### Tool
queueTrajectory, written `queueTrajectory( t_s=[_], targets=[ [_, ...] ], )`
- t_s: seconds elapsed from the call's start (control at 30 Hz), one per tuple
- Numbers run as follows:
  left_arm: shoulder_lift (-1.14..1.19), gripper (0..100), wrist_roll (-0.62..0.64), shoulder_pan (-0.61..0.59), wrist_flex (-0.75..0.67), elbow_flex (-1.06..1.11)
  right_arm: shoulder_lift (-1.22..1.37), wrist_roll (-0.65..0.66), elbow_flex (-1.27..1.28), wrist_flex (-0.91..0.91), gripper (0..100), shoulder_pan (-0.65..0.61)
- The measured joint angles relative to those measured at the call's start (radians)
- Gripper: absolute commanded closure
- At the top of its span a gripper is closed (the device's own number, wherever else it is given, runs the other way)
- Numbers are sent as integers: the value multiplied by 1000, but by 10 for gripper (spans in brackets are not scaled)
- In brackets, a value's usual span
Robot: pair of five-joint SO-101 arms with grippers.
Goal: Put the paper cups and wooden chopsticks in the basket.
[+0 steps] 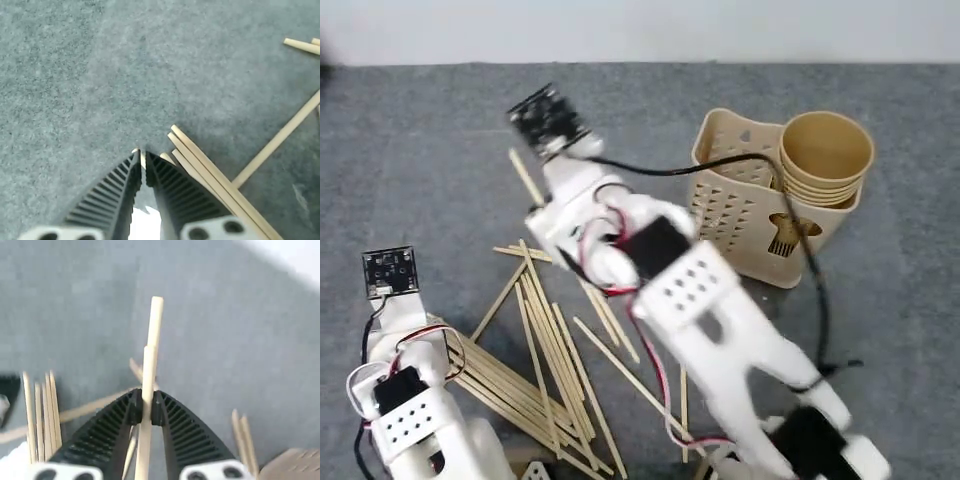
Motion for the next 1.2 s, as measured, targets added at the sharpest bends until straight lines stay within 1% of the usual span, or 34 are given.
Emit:
queueTrajectory(
  t_s=[0.2,0.33,0.47,0.67,0.8,0.9,1.0,1.2],
  targets=[
    [0,982,0,0,0,0,-178,0,0,-146,991,61],
    [0,982,-6,2,0,3,-259,0,0,-269,991,140],
    [0,982,-9,29,0,17,-293,0,0,-397,991,218],
    [0,982,-9,31,0,18,-293,0,0,-588,991,391],
    [0,982,-9,31,0,18,-288,52,0,-654,991,486],
    [0,982,-9,31,0,18,-222,80,-3,-674,991,528],
    [0,982,-9,31,0,18,-141,86,-2,-675,991,563],
    [0,982,-9,31,0,18,0,86,-2,-733,991,623]
  ],
)
